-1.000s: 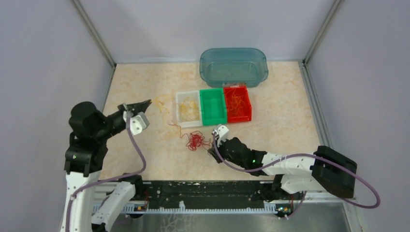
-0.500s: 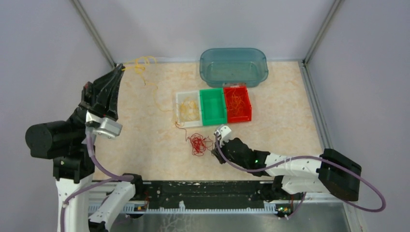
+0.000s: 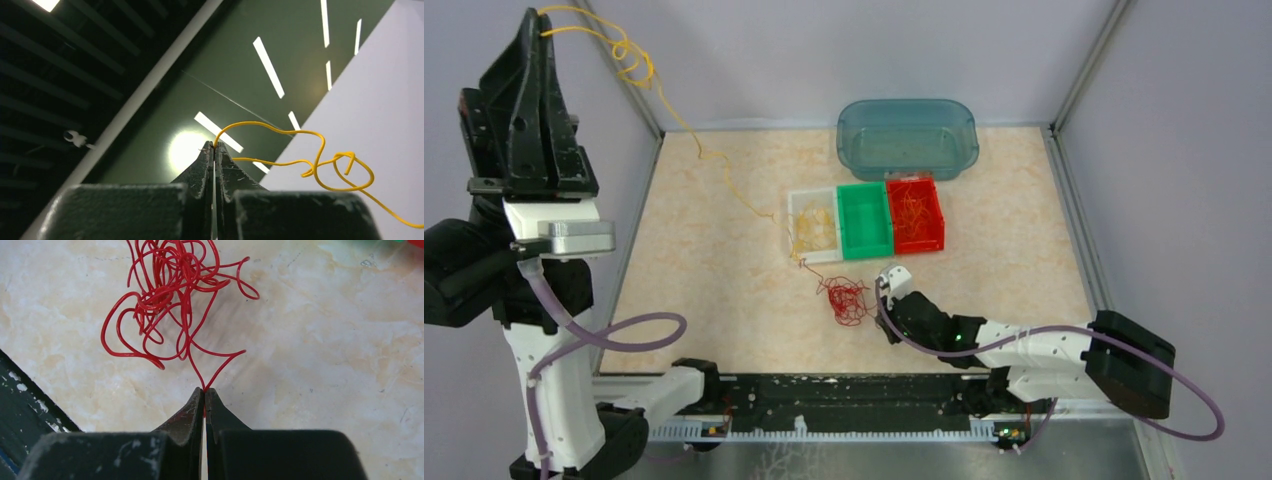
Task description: Untangle the cables
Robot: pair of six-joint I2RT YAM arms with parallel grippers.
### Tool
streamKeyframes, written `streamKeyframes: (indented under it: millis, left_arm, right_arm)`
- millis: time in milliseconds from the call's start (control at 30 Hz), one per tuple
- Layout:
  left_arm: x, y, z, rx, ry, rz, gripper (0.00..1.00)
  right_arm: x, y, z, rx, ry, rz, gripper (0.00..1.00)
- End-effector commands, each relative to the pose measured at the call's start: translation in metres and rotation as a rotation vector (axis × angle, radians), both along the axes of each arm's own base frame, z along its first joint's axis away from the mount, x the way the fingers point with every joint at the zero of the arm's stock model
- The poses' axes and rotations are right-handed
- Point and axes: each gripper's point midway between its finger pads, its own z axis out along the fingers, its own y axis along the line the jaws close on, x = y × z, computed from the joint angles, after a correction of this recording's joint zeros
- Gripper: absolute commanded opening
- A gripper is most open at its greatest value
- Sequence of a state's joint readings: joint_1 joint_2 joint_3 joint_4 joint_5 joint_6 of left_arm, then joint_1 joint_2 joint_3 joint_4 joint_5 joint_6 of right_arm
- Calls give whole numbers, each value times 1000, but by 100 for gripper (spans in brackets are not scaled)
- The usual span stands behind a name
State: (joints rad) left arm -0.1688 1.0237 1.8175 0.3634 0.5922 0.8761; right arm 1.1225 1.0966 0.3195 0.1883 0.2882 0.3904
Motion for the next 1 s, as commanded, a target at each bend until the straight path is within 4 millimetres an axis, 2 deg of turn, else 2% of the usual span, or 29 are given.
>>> streamKeyframes:
  millis: [0, 33, 133, 367, 467, 500, 567, 600, 633, 700, 833, 900, 967]
  left_arm:
    - [-8, 1, 26, 2, -127, 41, 0]
    - [-20, 5, 38, -18, -180, 47, 0]
    - [-24, 12, 64, -64, -232, 57, 0]
    - [-32, 19, 94, -98, -419, 148, 0]
    - [-13, 16, 88, -84, -373, 155, 0]
    - [-19, 14, 82, -71, -360, 146, 0]
    - [-4, 7, 63, -34, -254, 102, 0]
    - [6, 2, 51, -13, -181, 74, 0]
    - [25, -6, 32, 16, -90, 38, 0]
    - [41, -17, 2, 58, 41, -26, 0]
    - [62, -32, -45, 68, 283, -178, 0]
    - [65, -36, -59, 60, 361, -236, 0]
    - [66, -40, -67, 50, 428, -291, 0]
  right_arm:
    - [9, -3, 14, 40, -27, -65, 0]
    - [10, -5, 12, 30, -24, -78, 0]
    - [10, -13, 5, 3, -7, -114, 0]
    - [6, -19, -1, 0, 18, -145, 0]
    - [7, -21, 5, 9, 6, -153, 0]
    - [7, -20, 12, 20, -6, -148, 3]
    - [10, -15, 44, 97, -64, -121, 34]
    - [10, -12, 62, 141, -96, -103, 45]
    - [10, -7, 85, 197, -133, -77, 54]
    - [8, 3, 130, 302, -199, -22, 70]
    - [2, 26, 204, 413, -309, 108, 80]
    - [3, 40, 229, 436, -364, 159, 83]
    - [9, 57, 245, 433, -426, 197, 86]
